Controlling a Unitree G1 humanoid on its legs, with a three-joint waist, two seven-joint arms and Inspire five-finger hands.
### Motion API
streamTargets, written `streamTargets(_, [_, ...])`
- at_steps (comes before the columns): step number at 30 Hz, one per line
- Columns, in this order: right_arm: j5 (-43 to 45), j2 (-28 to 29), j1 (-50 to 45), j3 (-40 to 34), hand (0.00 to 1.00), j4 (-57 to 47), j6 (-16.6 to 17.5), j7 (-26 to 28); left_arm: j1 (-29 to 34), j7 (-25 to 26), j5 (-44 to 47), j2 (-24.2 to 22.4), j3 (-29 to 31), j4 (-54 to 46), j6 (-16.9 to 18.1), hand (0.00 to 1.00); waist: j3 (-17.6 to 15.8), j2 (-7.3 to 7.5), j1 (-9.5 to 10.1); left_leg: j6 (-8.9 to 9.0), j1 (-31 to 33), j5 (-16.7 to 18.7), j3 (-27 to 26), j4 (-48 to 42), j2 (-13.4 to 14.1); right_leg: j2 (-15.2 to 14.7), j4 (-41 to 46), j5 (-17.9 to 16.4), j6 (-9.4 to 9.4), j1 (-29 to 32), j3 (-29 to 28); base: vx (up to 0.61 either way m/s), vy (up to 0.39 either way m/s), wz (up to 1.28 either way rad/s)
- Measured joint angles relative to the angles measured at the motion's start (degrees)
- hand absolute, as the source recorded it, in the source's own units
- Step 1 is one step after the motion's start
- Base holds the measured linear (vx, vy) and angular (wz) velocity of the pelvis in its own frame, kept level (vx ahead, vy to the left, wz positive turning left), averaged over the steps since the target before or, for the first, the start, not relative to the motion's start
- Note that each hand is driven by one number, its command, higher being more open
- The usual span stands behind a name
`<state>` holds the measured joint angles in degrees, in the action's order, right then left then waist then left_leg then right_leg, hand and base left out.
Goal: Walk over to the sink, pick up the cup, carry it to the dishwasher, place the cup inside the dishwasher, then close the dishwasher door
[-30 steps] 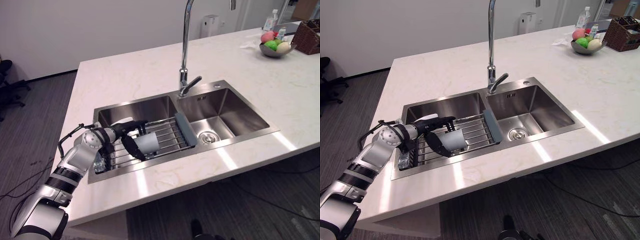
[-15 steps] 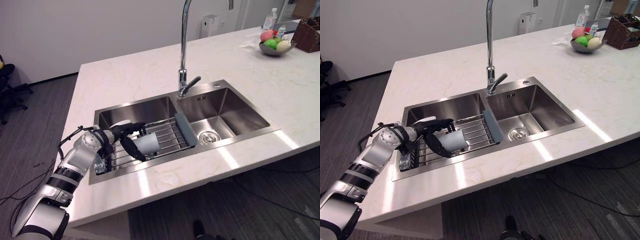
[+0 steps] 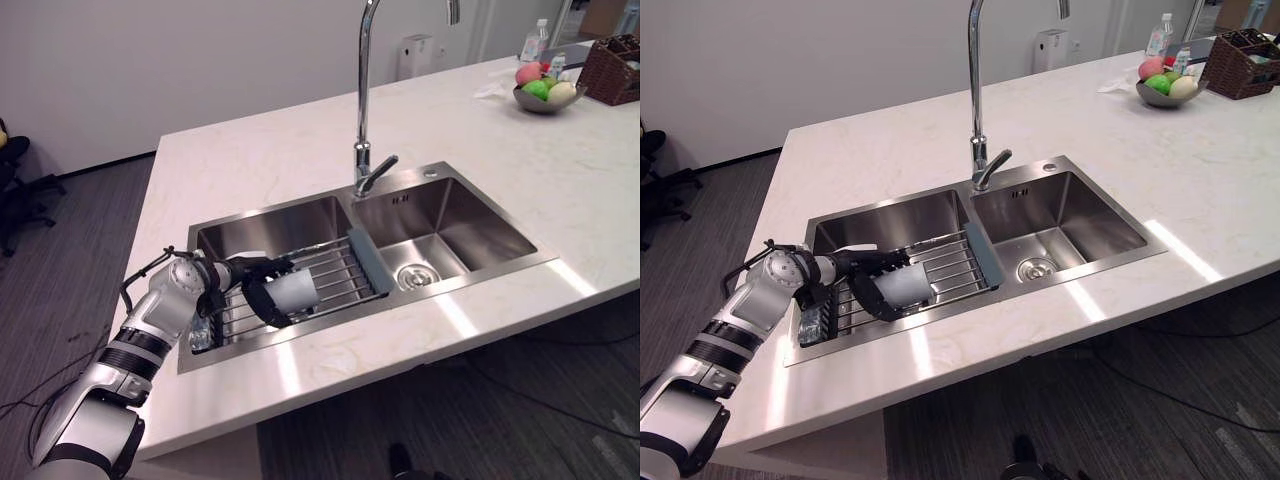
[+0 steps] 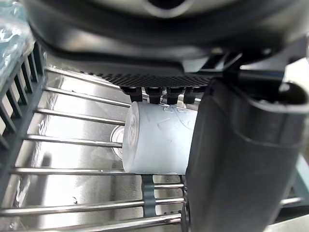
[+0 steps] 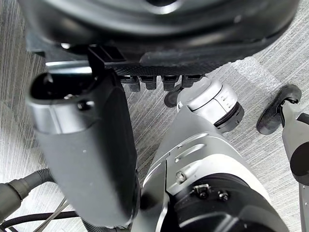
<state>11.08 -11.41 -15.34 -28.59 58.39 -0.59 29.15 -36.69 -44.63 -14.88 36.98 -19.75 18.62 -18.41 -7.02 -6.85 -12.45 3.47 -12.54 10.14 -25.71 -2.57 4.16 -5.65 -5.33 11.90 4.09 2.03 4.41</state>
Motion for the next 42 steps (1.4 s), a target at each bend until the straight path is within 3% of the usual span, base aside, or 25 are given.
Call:
streamTargets(10, [-0.03, -0.13, 0.71, 0.87, 1.0, -0.01, -0.39, 0.0, -3.25, -0.7, -10.55, -1.72, -3.3, 6.63, 0.13, 0.0, 0.46, -0.59, -2.09, 0.49, -0.33, 0.32, -0.84, 0.27, 0.62, 0.92, 0.0, -0.37, -0.04, 0.13, -0.66, 0.0, -0.012, -0.04])
streamTargets(23, [-1.22, -0.18, 1.02, 0.89, 1.0, -0.05, -0.4, 0.19, -4.63, -1.92, -9.92, -2.23, -3.37, 11.88, 2.82, 0.0, 0.53, -0.75, -2.56, 0.96, -0.92, 0.61, -1.6, 0.21, 1.29, 1.73, 0.0, -0.67, -0.24, -0.14, -1.2, -0.04, -0.039, -0.03])
streamTargets(30, [-1.26, -0.61, 0.95, 0.86, 1.0, -0.06, -0.41, 0.49, 0.41, 8.58, 4.17, 2.28, -3.07, 9.35, 8.34, 0.0, 0.58, -1.3, -2.06, 0.96, -0.94, 0.6, -1.41, 0.19, 1.25, 1.63, 0.0, -0.67, -0.25, -0.21, -1.03, -0.04, -0.033, 0.01])
streamTargets(36, [-1.16, -0.07, 0.48, 0.79, 1.0, -0.42, -0.34, 0.51, 9.7, 20.97, 11.72, 1.74, 5.13, 3.88, 13.2, 0.0, -0.22, -0.21, 0.02, 0.86, -0.63, 0.54, -0.71, 0.1, 1.24, 1.4, 0.01, -0.68, -0.22, -0.25, -0.35, -0.03, -0.024, 0.05])
streamTargets(42, [-1.06, 0.43, 0.05, 0.88, 1.0, -0.76, -0.39, 0.49, 11.88, 29.45, 16.73, -0.39, 11.14, 2.22, 17.19, 0.0, -0.63, 0.8, 1.71, 0.77, -0.42, 0.48, 0.1, 0.26, 1.26, 1.3, 0.02, -0.69, -0.21, -0.35, 0.67, -0.02, -0.021, 0.06])
